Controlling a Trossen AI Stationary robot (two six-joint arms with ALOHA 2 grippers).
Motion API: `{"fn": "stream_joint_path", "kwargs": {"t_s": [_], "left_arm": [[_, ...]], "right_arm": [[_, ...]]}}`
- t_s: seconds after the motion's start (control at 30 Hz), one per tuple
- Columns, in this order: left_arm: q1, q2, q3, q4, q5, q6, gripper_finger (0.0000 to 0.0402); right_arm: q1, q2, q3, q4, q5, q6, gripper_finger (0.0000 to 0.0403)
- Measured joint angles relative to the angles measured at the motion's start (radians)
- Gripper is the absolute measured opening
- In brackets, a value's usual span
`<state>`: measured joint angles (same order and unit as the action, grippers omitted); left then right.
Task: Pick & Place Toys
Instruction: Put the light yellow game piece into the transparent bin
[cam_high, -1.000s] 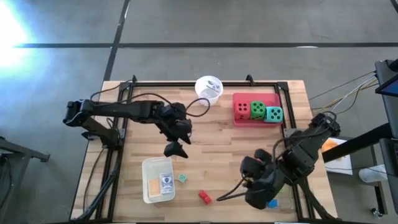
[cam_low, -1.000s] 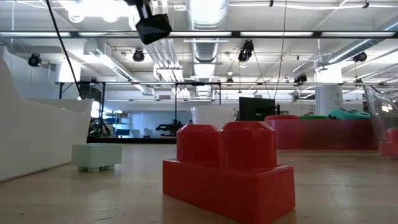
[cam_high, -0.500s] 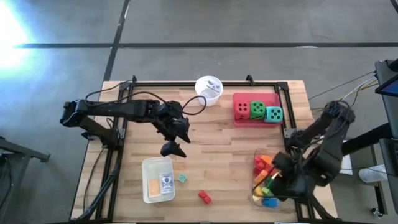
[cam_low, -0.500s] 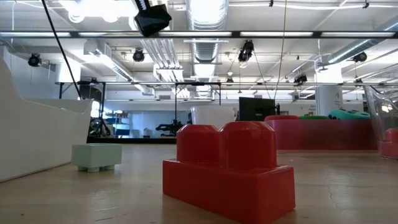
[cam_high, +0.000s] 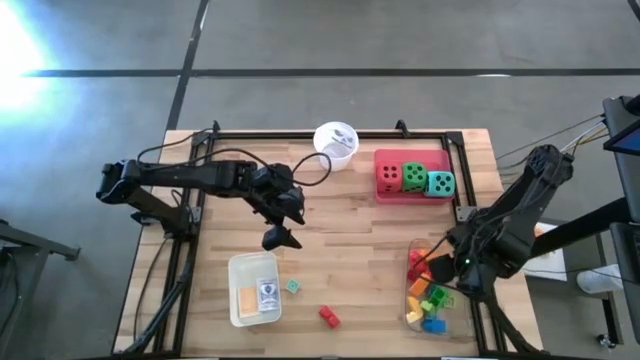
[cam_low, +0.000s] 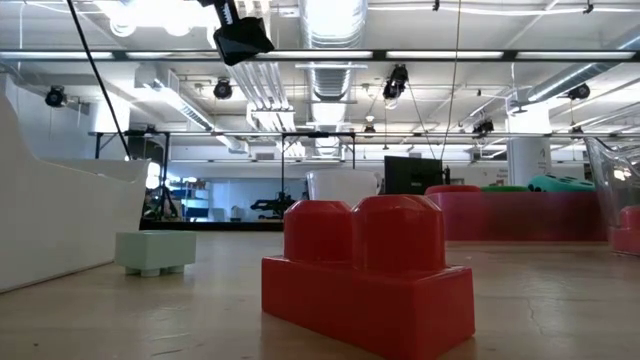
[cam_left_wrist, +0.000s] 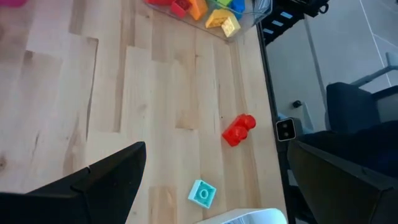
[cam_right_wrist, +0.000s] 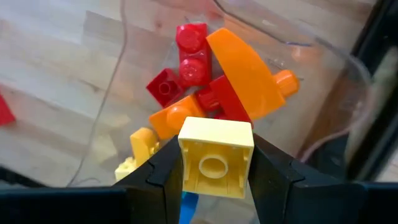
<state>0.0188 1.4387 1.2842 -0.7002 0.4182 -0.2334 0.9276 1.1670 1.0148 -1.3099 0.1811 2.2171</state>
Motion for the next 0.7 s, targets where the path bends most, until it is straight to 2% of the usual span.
{"fn": "stream_joint_path", "kwargs": {"t_s": [0.27,0.7], "left_arm": [[0.0,0.0,0.0,0.002,0.0,-0.001,0.0393],[0.0,0.0,0.0,0.003,-0.008,-0.001,0.0393]], "right_arm": [[-0.037,0.01,-0.163,0.167,0.0,-0.031,0.0129],[-0.077,0.033,-0.24,0.226,-0.006,-0.175,0.0129]]}}
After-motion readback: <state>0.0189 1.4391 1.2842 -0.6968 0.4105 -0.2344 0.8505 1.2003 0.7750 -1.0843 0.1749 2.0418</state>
